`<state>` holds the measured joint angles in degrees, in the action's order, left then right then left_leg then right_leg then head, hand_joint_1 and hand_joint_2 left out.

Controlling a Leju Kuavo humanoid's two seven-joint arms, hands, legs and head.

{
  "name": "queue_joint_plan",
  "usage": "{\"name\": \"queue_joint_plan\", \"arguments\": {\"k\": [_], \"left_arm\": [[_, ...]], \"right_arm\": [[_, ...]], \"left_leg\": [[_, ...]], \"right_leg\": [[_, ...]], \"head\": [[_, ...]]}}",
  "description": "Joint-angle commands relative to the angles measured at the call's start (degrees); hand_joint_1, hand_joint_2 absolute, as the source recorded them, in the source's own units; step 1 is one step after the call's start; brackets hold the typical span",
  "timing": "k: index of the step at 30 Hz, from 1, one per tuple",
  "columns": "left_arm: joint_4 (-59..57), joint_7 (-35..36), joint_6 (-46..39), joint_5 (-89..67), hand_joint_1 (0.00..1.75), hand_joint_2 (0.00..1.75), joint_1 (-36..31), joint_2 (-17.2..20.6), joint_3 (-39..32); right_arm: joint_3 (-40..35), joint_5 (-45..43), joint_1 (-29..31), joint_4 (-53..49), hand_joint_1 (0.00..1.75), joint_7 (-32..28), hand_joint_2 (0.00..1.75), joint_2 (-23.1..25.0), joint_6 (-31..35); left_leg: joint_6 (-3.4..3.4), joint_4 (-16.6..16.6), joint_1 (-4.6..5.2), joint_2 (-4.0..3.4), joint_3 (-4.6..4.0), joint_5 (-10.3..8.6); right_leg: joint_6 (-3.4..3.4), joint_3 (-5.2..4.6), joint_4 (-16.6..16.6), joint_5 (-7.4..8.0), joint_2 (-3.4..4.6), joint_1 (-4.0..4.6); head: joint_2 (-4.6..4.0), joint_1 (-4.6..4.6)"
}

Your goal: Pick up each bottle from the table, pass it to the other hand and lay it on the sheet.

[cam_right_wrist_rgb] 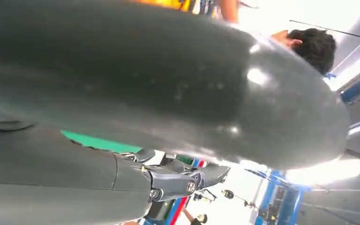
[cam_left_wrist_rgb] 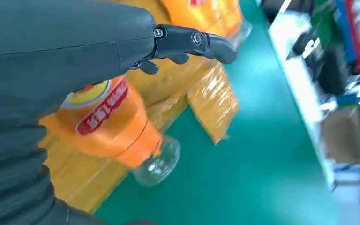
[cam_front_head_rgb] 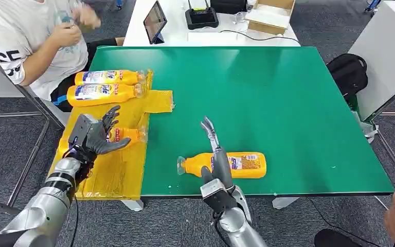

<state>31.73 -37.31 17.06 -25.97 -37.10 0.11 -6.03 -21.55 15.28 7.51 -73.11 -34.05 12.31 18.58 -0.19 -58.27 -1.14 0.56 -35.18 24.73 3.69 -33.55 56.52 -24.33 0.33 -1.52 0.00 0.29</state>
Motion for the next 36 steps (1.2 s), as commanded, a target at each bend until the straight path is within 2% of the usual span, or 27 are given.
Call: {"name": "queue_joint_plan", "arguments": {"k": [1,9,10,11,13,16,19,22,26,36], "left_arm": [[8.4,1.8,-17.1,3.1,0.0,1.75,1.7,-5.2,-2.6],[8.4,1.8,-17.1,3.1,0.0,1.75,1.9,-5.0,-2.6],[10.1,2.4,-23.8,3.3,0.0,1.75,2.5,-6.3,-4.6],[12.6,0.7,-31.8,1.9,0.0,1.75,3.6,-7.7,-5.3],[19.5,-2.1,-41.5,3.1,0.0,1.75,6.9,-10.2,-6.4],[33.2,-2.7,-50.5,6.1,0.0,1.75,15.7,-11.2,-0.5],[38.4,-2.7,-47.8,12.4,0.0,1.75,21.8,-12.7,2.1],[38.9,-2.7,-48.0,12.5,0.0,1.75,22.6,-12.8,2.8],[37.3,-2.7,-47.2,13.1,0.0,1.75,23.2,-12.3,4.4],[34.8,-2.7,-46.0,10.6,0.0,1.75,22.9,-11.9,5.0]], "right_arm": [[1.5,2.9,1.3,2.7,0.0,2.5,0.0,-1.1,1.4],[1.5,2.9,1.3,2.7,0.0,2.5,0.0,-1.0,1.3],[1.5,4.0,1.2,2.5,0.0,3.7,0.0,-1.2,1.7],[1.0,6.0,1.4,2.4,0.0,5.6,1.75,-1.9,2.0],[1.1,6.8,1.5,1.6,0.0,8.8,1.75,-3.0,1.3],[-1.4,18.8,3.1,2.2,0.0,17.9,1.75,-8.3,-0.1],[-1.2,22.8,3.3,3.8,0.0,23.2,1.75,-13.1,-7.0],[-1.1,23.5,3.0,3.7,0.0,23.5,1.75,-14.3,-7.5],[-0.8,25.9,1.9,1.9,0.0,28.1,1.75,-18.0,-12.7],[0.4,25.7,1.2,2.6,0.0,29.4,1.75,-19.9,-15.0]], "left_leg": [[0.11,0.0,-0.02,0.09,0.1,0.04],[0.08,0.0,-0.03,-0.02,0.1,0.05],[0.07,0.0,-0.02,-0.01,0.05,0.04],[0.09,0.0,-0.03,-0.03,0.14,0.07],[0.12,0.0,-0.03,0.06,0.15,0.07],[0.13,0.0,-0.02,-0.08,0.2,0.11],[0.13,0.1,0.03,-0.13,0.21,0.11],[0.12,0.0,0.03,0.05,0.04,0.07],[0.16,0.0,0.06,0.05,0.12,0.12],[0.13,0.0,0.05,0.03,0.13,0.13]], "right_leg": [[-0.14,0.19,-0.1,-0.05,-0.16,0.06],[-0.16,0.15,-0.1,-0.02,-0.05,0.07],[-0.13,0.09,-0.1,-0.02,-0.05,0.06],[-0.18,0.19,-0.1,-0.04,-0.06,0.08],[-0.17,0.24,-0.1,-0.06,-0.15,0.08],[-0.17,0.22,-0.1,-0.05,-0.01,0.08],[-0.1,0.22,-0.2,-0.04,0.05,0.01],[-0.07,0.13,-0.2,-0.03,-0.07,-0.02],[-0.19,0.27,-0.3,-0.07,-0.11,0.01],[-0.15,0.23,-0.2,-0.07,-0.1,0.03]], "head": [[0.0,0.04],[0.0,0.02],[0.0,0.02],[0.0,0.02],[0.0,0.02],[0.0,0.0],[0.0,-0.03],[0.0,0.0],[0.0,0.02],[0.0,0.0]]}}
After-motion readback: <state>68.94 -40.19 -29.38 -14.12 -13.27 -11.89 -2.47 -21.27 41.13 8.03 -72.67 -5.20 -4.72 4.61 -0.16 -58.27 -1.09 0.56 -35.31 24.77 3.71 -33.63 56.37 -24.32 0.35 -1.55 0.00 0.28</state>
